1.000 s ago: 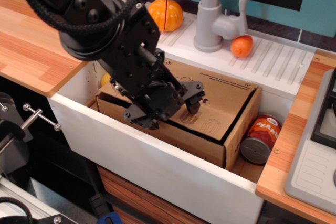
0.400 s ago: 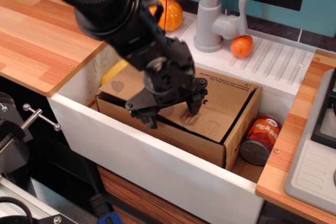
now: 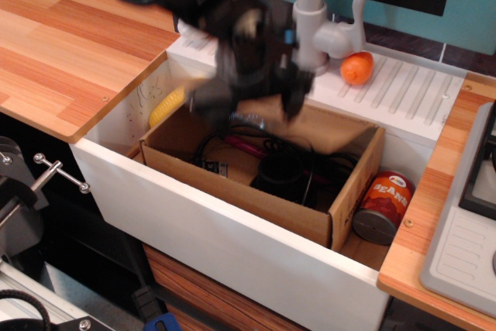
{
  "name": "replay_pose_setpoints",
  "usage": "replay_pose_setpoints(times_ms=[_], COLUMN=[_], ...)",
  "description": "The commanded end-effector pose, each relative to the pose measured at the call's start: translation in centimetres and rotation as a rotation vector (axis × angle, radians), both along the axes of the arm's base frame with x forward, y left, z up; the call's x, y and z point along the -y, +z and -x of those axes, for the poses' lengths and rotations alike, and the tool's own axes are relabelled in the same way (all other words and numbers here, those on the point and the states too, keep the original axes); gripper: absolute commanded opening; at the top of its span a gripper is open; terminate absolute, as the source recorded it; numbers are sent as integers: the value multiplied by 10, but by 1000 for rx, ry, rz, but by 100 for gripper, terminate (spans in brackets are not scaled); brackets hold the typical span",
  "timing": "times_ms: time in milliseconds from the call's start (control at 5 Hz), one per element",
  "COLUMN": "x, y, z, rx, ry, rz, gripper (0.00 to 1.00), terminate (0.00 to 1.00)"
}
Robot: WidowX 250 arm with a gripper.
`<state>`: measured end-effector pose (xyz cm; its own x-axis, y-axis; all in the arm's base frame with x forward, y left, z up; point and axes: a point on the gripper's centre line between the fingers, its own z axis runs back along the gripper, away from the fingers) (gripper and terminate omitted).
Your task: Open brown1fbox flap
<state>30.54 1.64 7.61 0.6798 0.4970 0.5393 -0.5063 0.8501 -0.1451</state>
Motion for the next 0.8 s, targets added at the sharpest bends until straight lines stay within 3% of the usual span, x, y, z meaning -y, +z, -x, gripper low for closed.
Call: replay_pose_setpoints(times_ms=[0,600], x=[-11,-14], y=[33,51], z=[-16,-77], rx=[90,199], ry=[-182,-321], rz=[-119,-172], gripper=[100,100], terminate=[0,0])
